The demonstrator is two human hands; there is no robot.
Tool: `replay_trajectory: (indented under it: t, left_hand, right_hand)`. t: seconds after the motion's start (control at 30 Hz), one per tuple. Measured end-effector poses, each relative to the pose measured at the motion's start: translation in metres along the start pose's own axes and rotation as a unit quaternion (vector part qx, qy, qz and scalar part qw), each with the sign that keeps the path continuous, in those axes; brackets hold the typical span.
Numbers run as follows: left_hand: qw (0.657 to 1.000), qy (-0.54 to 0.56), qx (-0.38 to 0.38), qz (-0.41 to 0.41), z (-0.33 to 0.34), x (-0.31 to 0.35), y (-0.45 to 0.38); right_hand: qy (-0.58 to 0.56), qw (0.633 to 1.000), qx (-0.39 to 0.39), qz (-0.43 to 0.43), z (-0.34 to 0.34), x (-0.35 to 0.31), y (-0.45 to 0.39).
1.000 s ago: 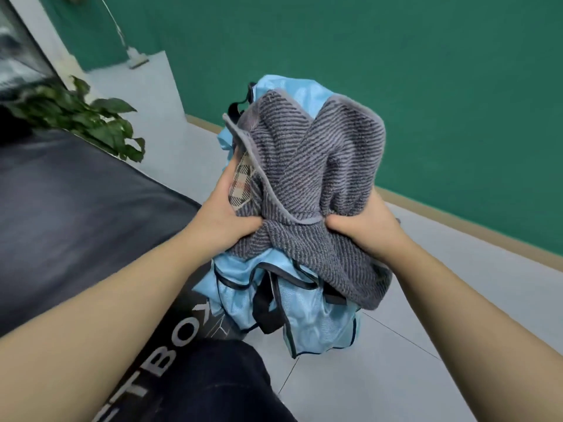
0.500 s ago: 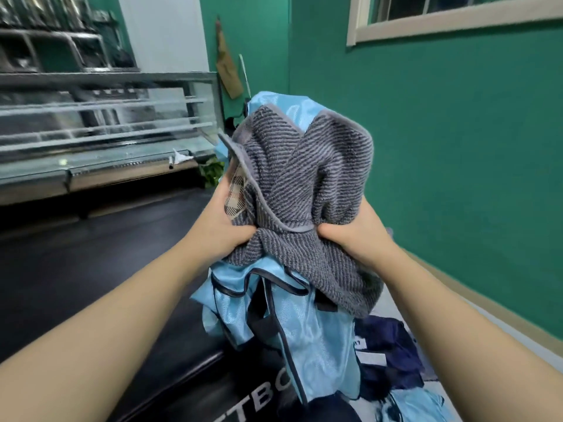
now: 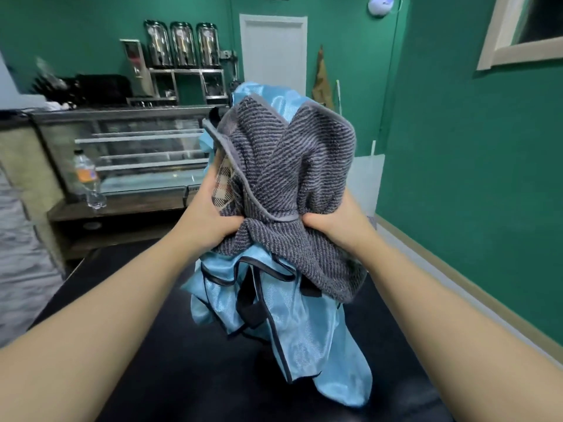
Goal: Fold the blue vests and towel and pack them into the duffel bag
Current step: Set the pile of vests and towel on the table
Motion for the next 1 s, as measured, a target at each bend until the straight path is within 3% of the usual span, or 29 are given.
replay_trajectory:
  t: [0.17, 0.33, 0.57, 0.7, 0.83, 1.0]
  left_hand:
    - [0.999, 0.023, -0.005, -0.041, 0.009, -0.063, -0.015]
    - [0.99, 0.061, -0.038, -0.123, 0.05, -0.16, -0.004]
    - [0.965, 0.067, 0.014, -0.254, 0.065, -0.232, 0.004]
    - [0.978, -0.043, 0.064, -0.196, 0.062, -0.216, 0.018]
    - [0.985, -0.074, -0.043, -0.15, 0.075, -0.217, 0.054]
    - [0.94, -0.223, -0.176, -0.187, 0.081, -0.235, 0.084]
  right_hand:
    - [-0.021, 0.998, -0.049, 0.03, 0.039, 0.057, 0.003]
    - [-0.048, 0.988, -0.083, 0.117, 0.075, 0.138, 0.06]
    - [-0.052, 0.973, -0.039, 0.223, 0.076, 0.19, 0.105]
    - [0.073, 0.986, -0.024, 0.146, 0.063, 0.169, 0.109]
    - [0.146, 0.978, -0.142, -0.046, 0.075, 0.126, 0.135]
    - [0.214, 0.923, -0.298, -0.115, 0.092, 0.116, 0.181]
Point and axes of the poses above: each hand's wrist, its own y-axis away from the middle knuckle, its own z-axis out of the palm, x = y × z, the point moved 9 cm from there along -y, towards the middle knuckle, and after that the axes turned 13 degrees about -z, right-handed, at the moved point
